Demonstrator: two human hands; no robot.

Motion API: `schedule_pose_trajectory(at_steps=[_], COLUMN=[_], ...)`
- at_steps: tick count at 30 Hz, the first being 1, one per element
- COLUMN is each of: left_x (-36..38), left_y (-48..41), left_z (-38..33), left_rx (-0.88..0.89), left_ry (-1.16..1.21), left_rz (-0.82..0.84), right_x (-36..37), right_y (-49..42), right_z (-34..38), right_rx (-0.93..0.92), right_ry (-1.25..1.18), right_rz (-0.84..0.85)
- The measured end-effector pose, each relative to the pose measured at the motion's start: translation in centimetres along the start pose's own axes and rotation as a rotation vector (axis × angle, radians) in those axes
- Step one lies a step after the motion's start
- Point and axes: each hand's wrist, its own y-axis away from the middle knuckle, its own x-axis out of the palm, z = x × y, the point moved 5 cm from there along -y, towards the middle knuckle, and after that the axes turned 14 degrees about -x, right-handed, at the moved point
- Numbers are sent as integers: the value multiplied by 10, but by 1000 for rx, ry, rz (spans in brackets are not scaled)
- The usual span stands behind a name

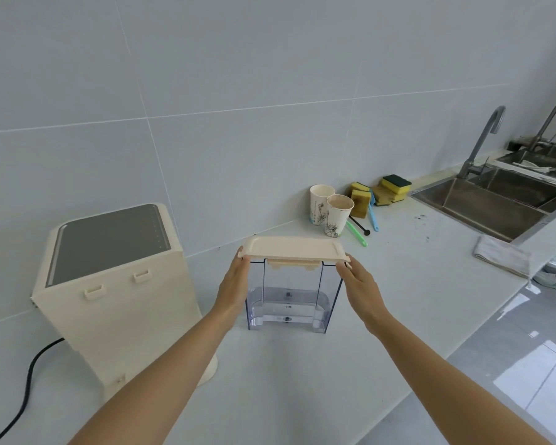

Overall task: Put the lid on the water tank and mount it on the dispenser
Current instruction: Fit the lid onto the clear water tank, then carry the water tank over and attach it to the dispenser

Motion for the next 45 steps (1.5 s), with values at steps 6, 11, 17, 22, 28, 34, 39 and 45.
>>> schedule_pose_trajectory(at_steps=[6,11,17,22,28,34,39,45], left_x=[3,4,15,23,29,36,40,43], left_y=[2,0,11,11,15,11,-1,-16], left_z=[7,15,29,24,9,5,2,-5], left_rx=[-18,-103,-336,-356,-341,-373,-341,-307], left_ry=[-1,119,350,379,374,321,282,285], left_rz=[-2,23,29,28,37,-3,-27,19], right_x=[3,-4,-8,5,18,15,9,10], right_y=[5,-5,-38,-60,-69,-68,-57,-38], right_z=[-11,-14,-4,9,7,-2,-3,-2], right_rx=[37,112,79,25,47,59,53,39], right_ry=[5,-51,-32,57,102,190,265,288], right_rz=[87,51,52,188,248,269,295,293])
